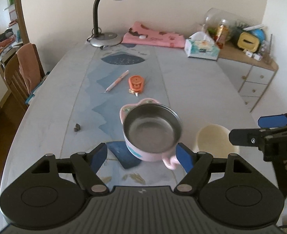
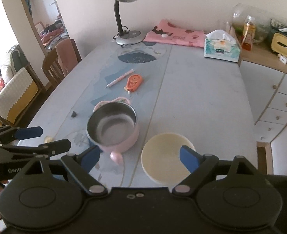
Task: Organize plates and bowls
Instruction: 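Move the left gripper to the rim of the pink pot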
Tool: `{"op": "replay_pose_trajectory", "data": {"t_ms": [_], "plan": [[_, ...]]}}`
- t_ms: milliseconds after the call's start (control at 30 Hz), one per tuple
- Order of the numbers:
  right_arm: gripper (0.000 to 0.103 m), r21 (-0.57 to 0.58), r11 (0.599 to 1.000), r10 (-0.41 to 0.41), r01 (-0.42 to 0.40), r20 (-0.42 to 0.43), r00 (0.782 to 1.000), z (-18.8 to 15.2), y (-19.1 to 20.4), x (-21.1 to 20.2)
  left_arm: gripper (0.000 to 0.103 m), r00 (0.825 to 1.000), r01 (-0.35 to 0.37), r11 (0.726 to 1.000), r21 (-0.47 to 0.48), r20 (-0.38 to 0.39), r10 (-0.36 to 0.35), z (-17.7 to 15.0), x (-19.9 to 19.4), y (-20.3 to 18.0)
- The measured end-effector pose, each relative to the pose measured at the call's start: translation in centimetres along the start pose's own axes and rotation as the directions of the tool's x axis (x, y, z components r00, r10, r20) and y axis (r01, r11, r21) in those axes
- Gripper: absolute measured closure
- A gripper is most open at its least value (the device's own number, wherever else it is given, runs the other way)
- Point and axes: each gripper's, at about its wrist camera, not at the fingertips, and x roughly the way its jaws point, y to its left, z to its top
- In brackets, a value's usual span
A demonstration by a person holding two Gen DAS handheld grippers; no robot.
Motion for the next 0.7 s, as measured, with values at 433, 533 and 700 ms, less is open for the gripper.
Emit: {"op": "replay_pose_trajectory", "data": {"t_ms": [433,533,700], "plan": [[0.02,0.067,0.998,0.007,-0.002,-0.078,0.997,4.2,-1.0,9.1,0.026,0.992,-0.06,0.995,-0.082,-0.117,0.05,3.0,8.6,2.0],[0.025,0.091,0.996,0.018,-0.009,-0.103,0.995,4.3,-1.2,10.8,0.026,0.99,-0.068,0.994,-0.089,-0.133,0.056,3.1,9.8,2.1],[0.033,0.076,0.997,0.01,0.001,-0.134,0.991,4.3,-0.9,12.6,0.027,0.986,-0.08,0.993,-0.086,-0.155,0.066,2.8,11.6,2.2]]}}
